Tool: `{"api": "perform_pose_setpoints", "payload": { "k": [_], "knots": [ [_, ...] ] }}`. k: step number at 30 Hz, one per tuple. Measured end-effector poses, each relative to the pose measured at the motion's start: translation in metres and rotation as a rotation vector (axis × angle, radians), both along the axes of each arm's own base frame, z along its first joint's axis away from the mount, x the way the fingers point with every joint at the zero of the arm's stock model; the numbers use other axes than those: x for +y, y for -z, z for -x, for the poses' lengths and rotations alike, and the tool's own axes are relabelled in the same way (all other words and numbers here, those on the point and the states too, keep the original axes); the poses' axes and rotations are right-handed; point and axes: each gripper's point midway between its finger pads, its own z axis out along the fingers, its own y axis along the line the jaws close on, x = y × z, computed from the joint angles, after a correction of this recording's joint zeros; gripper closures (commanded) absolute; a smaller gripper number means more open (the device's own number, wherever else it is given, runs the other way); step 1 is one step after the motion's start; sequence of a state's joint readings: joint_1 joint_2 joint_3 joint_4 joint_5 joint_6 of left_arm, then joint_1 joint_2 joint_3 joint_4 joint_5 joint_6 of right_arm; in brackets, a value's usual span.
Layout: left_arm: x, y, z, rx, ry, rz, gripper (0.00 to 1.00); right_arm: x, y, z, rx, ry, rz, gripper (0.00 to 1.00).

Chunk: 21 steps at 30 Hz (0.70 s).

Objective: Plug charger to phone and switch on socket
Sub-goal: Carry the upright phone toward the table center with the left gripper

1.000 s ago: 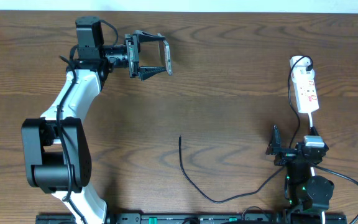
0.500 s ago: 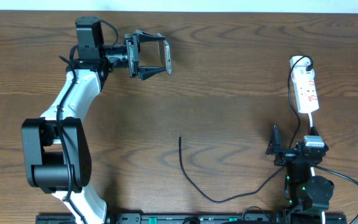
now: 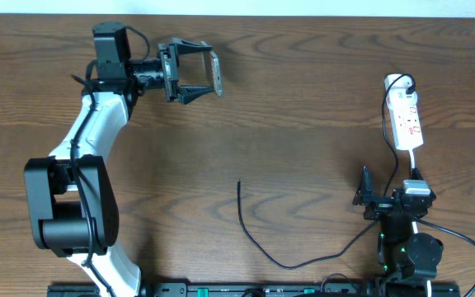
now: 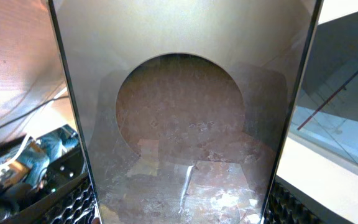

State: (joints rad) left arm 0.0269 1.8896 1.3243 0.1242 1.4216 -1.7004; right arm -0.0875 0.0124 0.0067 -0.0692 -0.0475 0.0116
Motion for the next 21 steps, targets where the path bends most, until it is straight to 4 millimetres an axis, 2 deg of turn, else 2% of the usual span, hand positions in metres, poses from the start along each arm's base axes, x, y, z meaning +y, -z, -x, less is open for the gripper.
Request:
{"api": "perform_pose_setpoints", "payload": {
  "k": [9, 21],
  "knots": [
    [0.008, 0.008, -0.009, -0.040, -0.057, -0.047, 0.93, 0.000, 0.000, 0.000, 0.000, 0.000, 0.000, 0.01],
    [0.016, 0.050, -0.004, 0.049, -0.120, -0.188, 0.93, 0.000, 0.000, 0.000, 0.000, 0.000, 0.000, 0.01]
  ]
}}
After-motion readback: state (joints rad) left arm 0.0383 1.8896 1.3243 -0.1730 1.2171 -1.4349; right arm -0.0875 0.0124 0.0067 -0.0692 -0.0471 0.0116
